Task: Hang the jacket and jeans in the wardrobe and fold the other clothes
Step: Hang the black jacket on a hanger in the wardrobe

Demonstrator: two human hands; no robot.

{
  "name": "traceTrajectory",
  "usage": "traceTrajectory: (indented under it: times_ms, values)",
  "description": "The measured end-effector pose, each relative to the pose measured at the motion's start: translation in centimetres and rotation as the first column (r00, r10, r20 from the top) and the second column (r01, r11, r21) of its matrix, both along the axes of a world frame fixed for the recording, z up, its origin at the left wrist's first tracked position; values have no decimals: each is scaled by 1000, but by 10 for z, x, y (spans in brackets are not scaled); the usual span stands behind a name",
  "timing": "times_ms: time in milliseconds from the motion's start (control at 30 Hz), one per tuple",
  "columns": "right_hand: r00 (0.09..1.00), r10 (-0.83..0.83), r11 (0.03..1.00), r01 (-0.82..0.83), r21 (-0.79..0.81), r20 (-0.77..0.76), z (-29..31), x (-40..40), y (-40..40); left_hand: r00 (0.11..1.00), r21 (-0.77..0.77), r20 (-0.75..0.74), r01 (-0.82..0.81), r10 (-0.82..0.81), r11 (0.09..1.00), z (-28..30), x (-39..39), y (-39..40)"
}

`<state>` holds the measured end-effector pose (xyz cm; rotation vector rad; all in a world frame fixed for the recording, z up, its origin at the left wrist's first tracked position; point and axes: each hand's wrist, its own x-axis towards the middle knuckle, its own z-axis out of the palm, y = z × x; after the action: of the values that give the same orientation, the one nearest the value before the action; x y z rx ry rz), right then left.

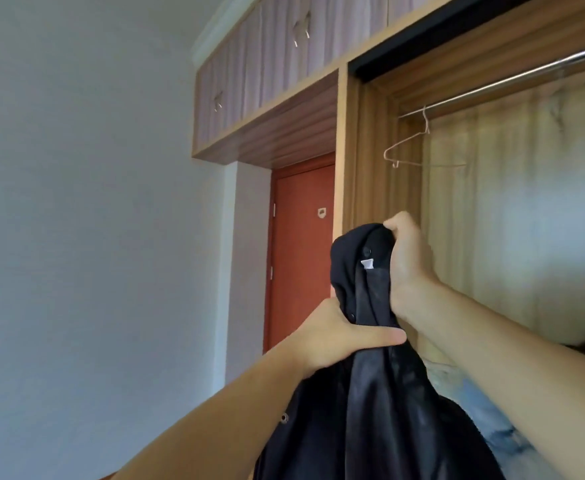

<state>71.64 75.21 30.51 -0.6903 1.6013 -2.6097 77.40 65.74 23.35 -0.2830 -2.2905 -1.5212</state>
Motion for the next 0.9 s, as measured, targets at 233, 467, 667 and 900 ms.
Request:
traceTrajectory:
  times_ms: [233, 467, 667, 900]
  values:
    - [919, -348, 922, 371, 113, -186, 9, -33, 35, 987, -1, -60, 152, -152, 988, 0, -78, 27]
    - [503, -523, 473, 843, 256, -688, 13, -69, 103, 966, -3, -148, 212, -210, 977, 4, -132, 75]
    - [332, -466, 370, 915, 161, -820, 32, -112, 143, 947, -72, -237, 206, -218, 976, 34, -168, 94]
    - [468, -420, 544, 816, 197, -778, 57, -174, 156, 946, -54, -315, 65, -79, 996, 73, -222, 94]
